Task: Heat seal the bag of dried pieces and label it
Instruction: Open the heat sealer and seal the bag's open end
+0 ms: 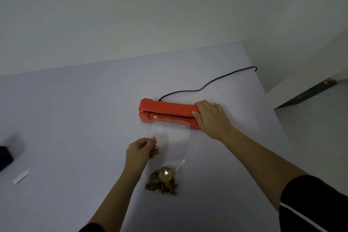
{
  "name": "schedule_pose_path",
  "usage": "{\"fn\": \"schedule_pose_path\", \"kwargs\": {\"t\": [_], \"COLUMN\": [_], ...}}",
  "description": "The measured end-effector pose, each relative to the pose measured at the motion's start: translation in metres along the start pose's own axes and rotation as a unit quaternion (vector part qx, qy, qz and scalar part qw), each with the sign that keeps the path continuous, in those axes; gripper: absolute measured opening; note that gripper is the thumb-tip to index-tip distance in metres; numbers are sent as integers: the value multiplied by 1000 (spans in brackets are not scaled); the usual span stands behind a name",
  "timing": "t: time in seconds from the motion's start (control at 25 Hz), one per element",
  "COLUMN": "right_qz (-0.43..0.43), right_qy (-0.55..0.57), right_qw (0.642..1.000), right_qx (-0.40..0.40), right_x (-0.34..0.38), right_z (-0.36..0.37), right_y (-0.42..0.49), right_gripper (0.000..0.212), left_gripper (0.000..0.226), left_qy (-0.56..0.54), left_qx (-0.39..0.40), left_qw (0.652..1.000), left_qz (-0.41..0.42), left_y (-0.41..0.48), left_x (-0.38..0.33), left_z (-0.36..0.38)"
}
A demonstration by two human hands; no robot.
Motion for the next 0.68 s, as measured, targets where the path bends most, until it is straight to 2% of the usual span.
{"fn": "schedule_pose_path", "kwargs": {"t": [0.32,0.48,0.68], "right_qz": [-6,-11,-9], "right_qy": [6,11,11], "right_qw": [1000,1000,1000], "right_qx": [5,5,7], "right_x": [-1,-1,-2], "right_z": [2,0,1], "right_y": [0,-2,0], "right_gripper": [50,70,58], "left_gripper": [17,16,16], "left_qy": [-2,-3,-5], "left_qx": [0,0,-2], "left_qw": [1000,1000,1000], "left_qz": [-1,-1,-2], "left_y": [2,1,2], "left_x": [2,2,2], "left_z": [0,1,1]}}
Point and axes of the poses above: each hand's wrist, its own y-axis towards the middle knuckle, its own z-axis out of the palm, x = y × z, the point moved 4 cm from there along y, towards the middle knuckle, and after that the axes turned 9 degrees about z, right-handed, at the moved point
